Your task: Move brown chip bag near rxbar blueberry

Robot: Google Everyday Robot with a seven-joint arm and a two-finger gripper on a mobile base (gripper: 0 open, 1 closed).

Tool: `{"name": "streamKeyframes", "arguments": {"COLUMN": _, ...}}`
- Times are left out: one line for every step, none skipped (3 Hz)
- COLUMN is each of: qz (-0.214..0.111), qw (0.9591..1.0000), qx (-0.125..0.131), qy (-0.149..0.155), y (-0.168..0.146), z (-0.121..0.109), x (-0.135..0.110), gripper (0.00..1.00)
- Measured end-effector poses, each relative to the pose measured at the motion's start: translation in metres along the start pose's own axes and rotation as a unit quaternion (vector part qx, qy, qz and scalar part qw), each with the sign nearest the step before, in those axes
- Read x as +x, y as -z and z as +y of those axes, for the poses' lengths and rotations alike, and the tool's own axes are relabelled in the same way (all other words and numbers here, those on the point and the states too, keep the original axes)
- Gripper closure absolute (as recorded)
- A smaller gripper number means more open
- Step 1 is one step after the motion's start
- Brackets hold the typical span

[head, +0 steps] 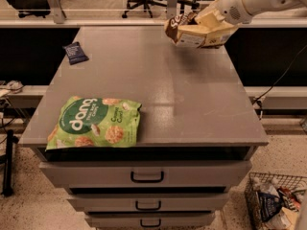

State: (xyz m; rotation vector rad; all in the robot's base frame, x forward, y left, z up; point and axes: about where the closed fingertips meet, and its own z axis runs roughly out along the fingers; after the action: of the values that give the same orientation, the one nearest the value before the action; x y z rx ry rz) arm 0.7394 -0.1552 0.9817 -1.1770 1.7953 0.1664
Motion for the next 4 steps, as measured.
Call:
{"name": "streamKeyframes", "arguments": {"qz": -0.023, "qw": 0.9996, "qx": -0.008, "qy": 0.017, "y": -0.026, "z": -0.001, "x": -0.018, "gripper": 1.0}}
{"name": "streamKeyframes", "arguments": {"qz": -0.051, "qw": 0.998, "qx": -0.02, "qy": 0.033, "y": -0.056, "z": 0.004, "x": -0.04, "gripper": 1.0}}
{"name": "streamKeyframes", "arguments": {"qz": -0.071, "qw": 0.9959, "qx": -0.031, "qy": 0.047, "y": -0.083, "z": 0.014, "x": -0.057, "gripper": 1.0}}
{"name": "streamKeyframes", "arguments": {"qz": -0.09, "qw": 0.9934, "qx": -0.04, "qy": 0.058, "y": -0.107, "z": 0.028, "x": -0.071, "gripper": 1.0}}
